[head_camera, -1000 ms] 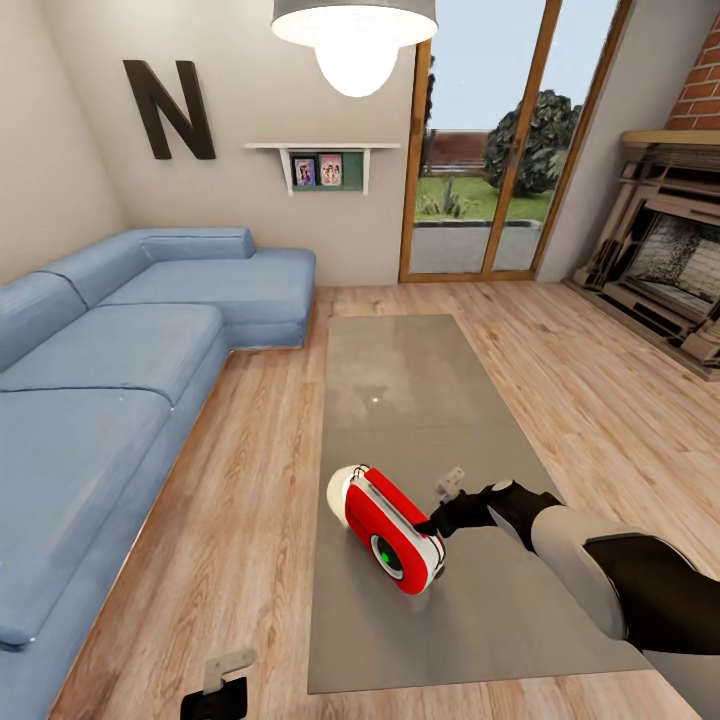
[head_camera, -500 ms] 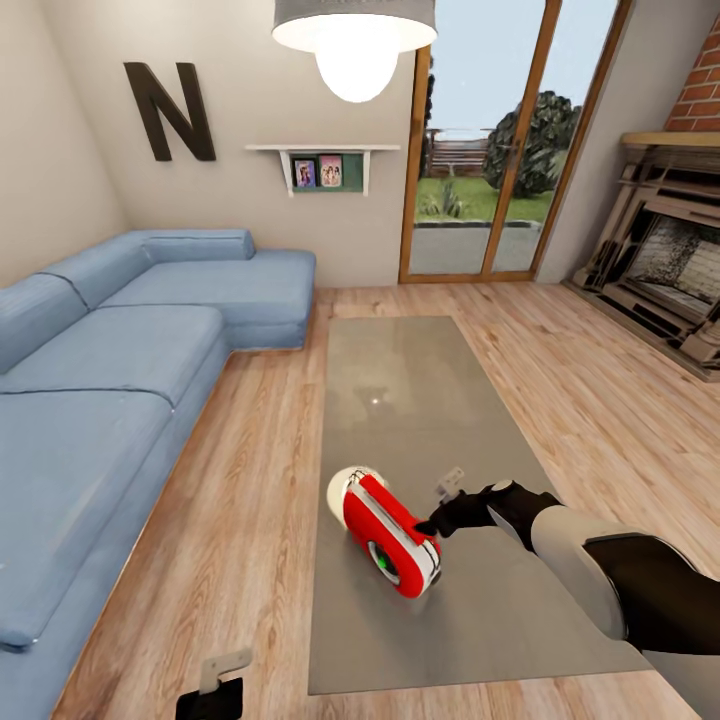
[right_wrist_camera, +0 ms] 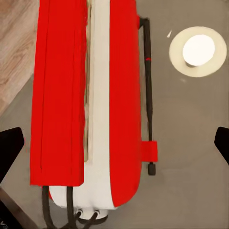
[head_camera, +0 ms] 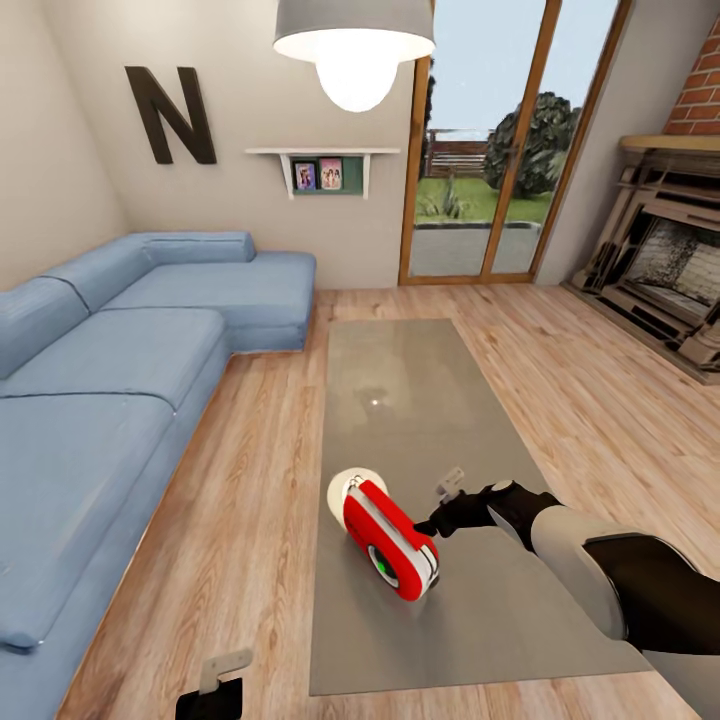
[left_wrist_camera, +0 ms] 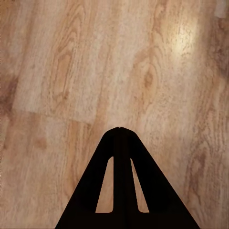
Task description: Turn on the radio receiver that's on the table in the living room.
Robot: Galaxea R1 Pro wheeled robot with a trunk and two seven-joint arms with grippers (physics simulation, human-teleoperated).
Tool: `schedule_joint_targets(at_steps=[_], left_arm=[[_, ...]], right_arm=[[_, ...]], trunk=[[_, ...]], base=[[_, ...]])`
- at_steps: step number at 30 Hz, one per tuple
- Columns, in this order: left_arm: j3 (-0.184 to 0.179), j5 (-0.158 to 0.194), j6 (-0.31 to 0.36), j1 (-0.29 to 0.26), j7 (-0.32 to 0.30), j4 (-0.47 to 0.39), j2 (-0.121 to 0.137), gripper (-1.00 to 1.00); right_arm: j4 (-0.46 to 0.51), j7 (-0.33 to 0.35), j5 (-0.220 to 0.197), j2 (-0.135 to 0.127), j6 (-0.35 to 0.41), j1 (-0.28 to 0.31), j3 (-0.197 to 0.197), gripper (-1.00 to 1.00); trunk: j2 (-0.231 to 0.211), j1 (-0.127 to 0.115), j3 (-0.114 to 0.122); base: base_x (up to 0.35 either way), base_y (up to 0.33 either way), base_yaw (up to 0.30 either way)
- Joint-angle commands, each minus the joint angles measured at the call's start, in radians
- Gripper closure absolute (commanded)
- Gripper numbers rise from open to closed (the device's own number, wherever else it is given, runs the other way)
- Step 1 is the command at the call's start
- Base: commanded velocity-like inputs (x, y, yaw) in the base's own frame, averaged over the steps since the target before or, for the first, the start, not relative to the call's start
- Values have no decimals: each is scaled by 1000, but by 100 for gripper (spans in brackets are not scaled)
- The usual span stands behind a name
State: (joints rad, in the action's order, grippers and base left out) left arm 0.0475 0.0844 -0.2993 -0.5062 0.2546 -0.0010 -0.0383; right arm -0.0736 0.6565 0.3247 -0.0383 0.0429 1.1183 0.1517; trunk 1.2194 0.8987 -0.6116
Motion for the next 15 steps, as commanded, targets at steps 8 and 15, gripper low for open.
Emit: schedule_joint_targets(at_steps=[8, 15], left_arm=[[0, 0, 0, 0, 0, 0, 0, 100], [0, 0, 0, 0, 0, 0, 0, 100]], right_arm=[[0, 0, 0, 0, 0, 0, 0, -100], [0, 0, 0, 0, 0, 0, 0, -100]], trunk=[[-56, -31, 25], [-105, -58, 47]], base=[[0, 0, 0], [0, 0, 0]])
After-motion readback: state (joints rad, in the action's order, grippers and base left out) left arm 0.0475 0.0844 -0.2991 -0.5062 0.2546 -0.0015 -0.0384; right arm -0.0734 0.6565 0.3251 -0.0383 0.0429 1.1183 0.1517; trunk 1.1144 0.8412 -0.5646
